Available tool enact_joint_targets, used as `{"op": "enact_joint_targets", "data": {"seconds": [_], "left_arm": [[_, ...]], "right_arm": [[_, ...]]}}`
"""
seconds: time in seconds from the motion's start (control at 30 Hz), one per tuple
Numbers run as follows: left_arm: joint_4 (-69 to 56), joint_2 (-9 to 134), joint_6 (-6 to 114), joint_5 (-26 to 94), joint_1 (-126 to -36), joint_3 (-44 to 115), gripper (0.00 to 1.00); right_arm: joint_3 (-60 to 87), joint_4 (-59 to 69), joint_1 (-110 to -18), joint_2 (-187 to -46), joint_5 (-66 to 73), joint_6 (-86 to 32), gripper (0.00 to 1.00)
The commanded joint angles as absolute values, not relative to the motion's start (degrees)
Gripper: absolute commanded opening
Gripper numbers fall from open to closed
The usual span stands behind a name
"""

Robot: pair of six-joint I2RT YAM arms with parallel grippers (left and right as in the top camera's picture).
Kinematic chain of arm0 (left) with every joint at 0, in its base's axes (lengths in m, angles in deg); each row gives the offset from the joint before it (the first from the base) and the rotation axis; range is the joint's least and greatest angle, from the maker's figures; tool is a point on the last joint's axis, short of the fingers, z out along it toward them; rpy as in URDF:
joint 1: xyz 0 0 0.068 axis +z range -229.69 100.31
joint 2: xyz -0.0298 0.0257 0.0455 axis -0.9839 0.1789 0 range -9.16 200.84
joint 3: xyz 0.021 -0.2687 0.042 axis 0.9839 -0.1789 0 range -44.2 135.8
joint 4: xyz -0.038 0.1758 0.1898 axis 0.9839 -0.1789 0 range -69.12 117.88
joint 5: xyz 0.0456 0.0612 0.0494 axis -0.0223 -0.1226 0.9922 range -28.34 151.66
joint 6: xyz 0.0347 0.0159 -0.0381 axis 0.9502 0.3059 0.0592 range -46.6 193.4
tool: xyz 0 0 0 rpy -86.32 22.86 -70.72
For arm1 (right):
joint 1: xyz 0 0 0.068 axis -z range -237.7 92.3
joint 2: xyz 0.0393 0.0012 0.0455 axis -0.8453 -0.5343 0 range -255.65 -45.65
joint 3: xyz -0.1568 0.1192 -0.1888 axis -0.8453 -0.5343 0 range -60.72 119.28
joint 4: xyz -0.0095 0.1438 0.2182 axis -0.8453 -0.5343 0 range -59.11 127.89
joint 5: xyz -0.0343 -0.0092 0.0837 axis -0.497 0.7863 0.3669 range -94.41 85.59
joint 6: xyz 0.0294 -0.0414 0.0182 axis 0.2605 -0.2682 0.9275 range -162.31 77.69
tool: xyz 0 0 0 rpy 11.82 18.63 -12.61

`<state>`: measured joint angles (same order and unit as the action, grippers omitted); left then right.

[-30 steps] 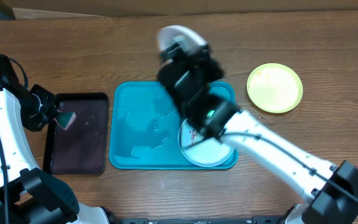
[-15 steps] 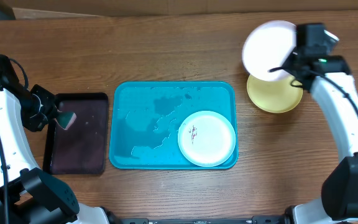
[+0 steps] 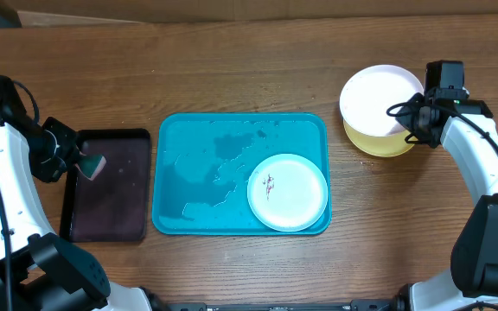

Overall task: Clean dirty plates on tray and stack at the side
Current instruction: 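Place the white plate on top of the yellow plate and release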

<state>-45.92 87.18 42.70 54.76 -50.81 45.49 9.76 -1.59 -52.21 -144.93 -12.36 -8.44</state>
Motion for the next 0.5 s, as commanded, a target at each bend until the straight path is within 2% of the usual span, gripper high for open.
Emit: {"op": "enact_joint_targets", "data": {"seconds": [0.0, 0.27, 0.47], "left_arm": [[-45.76, 87.16, 44.28, 54.35, -50.83, 45.51, 0.04], [-45.76, 87.16, 44.28, 54.33, -50.83, 45.51, 0.04], [-45.76, 87.16, 44.28, 54.3, -50.83, 45.51, 0.04]], "right_arm": [[9.61, -1.26, -52.32, -144.69, -13.49, -7.33, 0.04], [8.19, -2.09, -52.32, -144.69, -13.65, -7.31, 0.04], [6.77, -1.13, -52.32, -144.74, -14.02, -7.31, 0.11]]}}
